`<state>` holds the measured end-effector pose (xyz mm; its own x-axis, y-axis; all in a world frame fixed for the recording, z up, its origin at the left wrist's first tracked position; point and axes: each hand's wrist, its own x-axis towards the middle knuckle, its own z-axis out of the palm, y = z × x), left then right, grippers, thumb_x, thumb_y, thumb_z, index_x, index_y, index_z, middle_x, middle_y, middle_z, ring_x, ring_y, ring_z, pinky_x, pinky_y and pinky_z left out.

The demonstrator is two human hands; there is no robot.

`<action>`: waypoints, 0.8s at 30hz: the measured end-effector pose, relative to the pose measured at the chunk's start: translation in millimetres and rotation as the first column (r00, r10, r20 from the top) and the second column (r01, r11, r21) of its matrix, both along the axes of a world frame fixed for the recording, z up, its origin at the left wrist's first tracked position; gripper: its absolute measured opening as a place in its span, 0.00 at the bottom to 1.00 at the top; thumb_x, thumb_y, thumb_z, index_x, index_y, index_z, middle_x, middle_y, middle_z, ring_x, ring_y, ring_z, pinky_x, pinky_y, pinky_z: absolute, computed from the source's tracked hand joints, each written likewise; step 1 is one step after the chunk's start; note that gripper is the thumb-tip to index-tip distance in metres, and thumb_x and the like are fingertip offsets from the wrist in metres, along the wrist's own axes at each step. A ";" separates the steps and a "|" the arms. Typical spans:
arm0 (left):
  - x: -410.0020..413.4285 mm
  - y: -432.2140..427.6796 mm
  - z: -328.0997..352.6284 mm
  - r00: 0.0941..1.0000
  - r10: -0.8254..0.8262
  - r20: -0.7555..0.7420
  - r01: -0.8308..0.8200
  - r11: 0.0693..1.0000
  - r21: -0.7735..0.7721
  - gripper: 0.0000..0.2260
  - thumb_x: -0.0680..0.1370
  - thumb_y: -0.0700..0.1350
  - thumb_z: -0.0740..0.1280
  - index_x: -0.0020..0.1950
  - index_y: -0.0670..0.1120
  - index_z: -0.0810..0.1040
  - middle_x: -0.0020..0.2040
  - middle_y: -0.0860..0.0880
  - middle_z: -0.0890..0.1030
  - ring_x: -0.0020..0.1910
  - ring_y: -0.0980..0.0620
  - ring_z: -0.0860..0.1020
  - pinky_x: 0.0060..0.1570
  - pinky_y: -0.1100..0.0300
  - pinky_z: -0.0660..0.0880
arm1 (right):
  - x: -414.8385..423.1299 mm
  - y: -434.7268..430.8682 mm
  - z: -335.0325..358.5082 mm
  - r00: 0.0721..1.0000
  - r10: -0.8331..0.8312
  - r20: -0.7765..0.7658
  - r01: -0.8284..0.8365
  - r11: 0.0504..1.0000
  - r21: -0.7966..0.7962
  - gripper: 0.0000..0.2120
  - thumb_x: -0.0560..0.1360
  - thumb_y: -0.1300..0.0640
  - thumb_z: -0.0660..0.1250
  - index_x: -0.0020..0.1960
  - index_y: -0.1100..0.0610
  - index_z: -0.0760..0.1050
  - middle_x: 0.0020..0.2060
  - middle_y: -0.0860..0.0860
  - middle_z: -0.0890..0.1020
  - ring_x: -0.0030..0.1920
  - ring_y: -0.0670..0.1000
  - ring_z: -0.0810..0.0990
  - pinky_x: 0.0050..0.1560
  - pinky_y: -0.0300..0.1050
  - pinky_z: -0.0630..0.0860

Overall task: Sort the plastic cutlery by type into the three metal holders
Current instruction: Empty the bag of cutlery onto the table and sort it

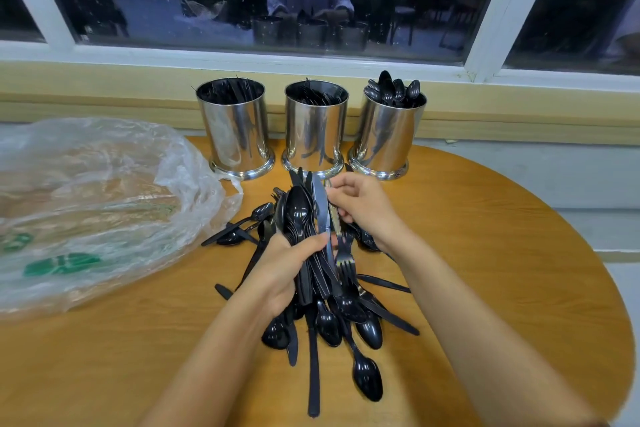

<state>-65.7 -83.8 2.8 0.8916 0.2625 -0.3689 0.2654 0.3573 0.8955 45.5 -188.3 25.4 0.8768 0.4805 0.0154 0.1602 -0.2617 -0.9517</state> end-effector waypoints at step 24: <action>0.5 20.8 -16.3 0.980 0.190 0.056 -0.177 0.968 -0.178 0.09 0.79 0.45 0.67 0.50 0.40 0.81 0.44 0.43 0.85 0.42 0.48 0.85 0.45 0.51 0.81 | -60.2 -8.1 -20.7 0.979 -0.063 0.196 0.053 0.997 0.058 0.02 0.76 0.60 0.69 0.47 0.58 0.81 0.35 0.49 0.84 0.28 0.43 0.78 0.29 0.35 0.73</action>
